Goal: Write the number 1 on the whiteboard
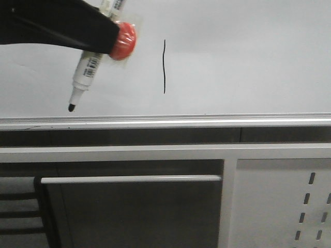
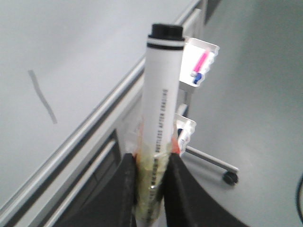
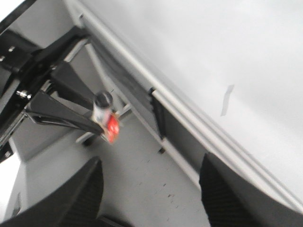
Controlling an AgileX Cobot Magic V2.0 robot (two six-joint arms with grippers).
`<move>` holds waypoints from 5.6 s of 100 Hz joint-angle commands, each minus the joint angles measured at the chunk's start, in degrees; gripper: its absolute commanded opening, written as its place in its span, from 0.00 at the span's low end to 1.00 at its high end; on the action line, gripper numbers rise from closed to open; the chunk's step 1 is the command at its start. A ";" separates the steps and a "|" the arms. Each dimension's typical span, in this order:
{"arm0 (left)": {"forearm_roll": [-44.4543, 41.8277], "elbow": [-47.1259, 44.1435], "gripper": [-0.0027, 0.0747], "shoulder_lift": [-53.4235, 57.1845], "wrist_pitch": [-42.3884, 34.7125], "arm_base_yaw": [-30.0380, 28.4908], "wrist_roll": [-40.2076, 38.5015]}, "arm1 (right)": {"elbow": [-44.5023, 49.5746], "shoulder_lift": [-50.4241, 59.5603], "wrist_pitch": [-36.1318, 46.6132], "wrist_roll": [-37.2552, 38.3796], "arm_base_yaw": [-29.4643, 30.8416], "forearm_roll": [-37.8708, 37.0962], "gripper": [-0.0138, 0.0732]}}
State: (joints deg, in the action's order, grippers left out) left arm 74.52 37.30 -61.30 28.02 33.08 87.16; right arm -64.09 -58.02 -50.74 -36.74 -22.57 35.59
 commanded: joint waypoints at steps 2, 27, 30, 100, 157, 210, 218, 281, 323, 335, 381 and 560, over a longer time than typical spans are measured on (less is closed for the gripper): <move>7.76 -1.12 0.01 4.43 -8.82 0.02 -0.49 | -1.13 3.89 2.20 0.17 3.54 1.73 0.62; 26.44 -5.47 0.01 12.40 -24.92 0.02 11.59 | 6.40 10.66 10.36 0.17 5.05 3.71 0.62; 27.42 -5.33 0.01 12.38 -24.91 0.02 12.42 | 7.28 11.15 11.52 0.17 5.05 4.49 0.62; 26.29 6.23 0.01 -4.56 -28.70 0.02 20.33 | 10.82 12.35 16.73 0.06 5.05 7.20 0.62; 19.95 11.24 0.01 -11.31 -36.58 0.02 20.46 | 10.82 12.35 17.60 -0.92 5.05 7.20 0.62; 20.07 11.24 0.01 -13.08 -36.81 0.02 20.46 | 10.82 12.35 18.08 -0.92 5.05 7.20 0.62; 20.07 11.24 0.01 -13.08 -36.81 0.02 20.46 | 10.82 12.35 18.08 -0.92 5.05 7.20 0.62; 20.42 11.24 0.45 -13.23 -39.57 0.02 20.36 | 10.82 12.35 18.08 -0.92 5.05 7.20 0.62; 23.85 11.24 0.64 -12.05 -40.56 0.02 20.36 | 10.82 12.35 18.20 -0.92 5.05 7.20 0.62; 26.22 11.00 0.68 -9.47 -42.62 0.02 20.36 | 10.82 12.35 18.20 -0.92 5.05 7.20 0.62; 29.56 1.80 0.44 13.41 -42.92 0.02 20.36 | 11.24 15.68 21.26 0.33 5.18 6.15 0.28; 31.70 -23.84 0.01 53.69 -35.98 0.02 18.35 | 50.23 56.40 39.66 6.84 5.18 1.18 0.11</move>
State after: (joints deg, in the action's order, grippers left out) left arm 102.02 11.86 -6.99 -10.03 33.11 106.15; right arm -12.58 -1.09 -14.33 -29.84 -17.75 36.14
